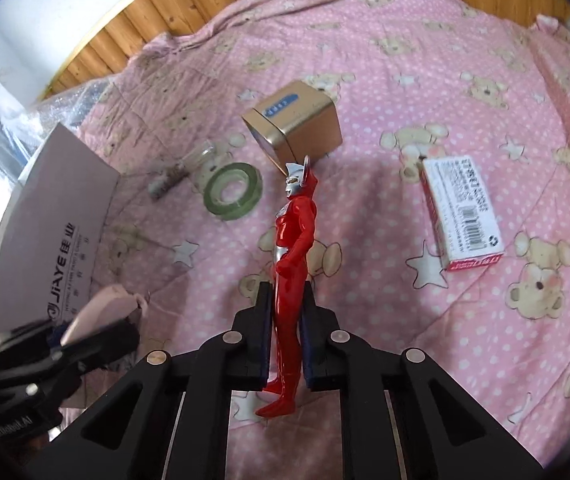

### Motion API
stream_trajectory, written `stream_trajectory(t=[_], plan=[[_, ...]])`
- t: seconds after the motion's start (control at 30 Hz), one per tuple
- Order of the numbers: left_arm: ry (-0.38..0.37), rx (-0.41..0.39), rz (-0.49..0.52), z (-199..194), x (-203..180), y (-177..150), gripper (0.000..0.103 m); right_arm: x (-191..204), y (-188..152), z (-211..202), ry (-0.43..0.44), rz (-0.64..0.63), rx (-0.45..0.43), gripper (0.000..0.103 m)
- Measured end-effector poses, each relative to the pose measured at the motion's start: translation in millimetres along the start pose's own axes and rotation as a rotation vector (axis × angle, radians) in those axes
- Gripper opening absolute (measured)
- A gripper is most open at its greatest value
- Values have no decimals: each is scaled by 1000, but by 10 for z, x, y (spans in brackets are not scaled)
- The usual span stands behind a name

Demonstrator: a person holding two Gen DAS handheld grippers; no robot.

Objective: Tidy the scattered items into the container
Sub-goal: 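Carry the stapler and red figure in both grippers over the yellow-lined box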

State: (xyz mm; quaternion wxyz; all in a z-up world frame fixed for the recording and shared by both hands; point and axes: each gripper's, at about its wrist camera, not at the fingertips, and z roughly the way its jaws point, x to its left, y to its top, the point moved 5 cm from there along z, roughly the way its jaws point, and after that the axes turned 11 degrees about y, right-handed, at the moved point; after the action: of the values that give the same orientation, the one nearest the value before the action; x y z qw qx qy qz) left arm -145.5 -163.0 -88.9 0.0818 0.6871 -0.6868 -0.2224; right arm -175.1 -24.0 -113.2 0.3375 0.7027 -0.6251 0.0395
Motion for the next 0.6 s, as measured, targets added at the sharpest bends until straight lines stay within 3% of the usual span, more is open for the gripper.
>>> stream_trajectory(t=[0.6], plan=[[-64, -127, -25, -634, 100, -21, 27, 682, -70, -317, 58, -53, -28, 13]])
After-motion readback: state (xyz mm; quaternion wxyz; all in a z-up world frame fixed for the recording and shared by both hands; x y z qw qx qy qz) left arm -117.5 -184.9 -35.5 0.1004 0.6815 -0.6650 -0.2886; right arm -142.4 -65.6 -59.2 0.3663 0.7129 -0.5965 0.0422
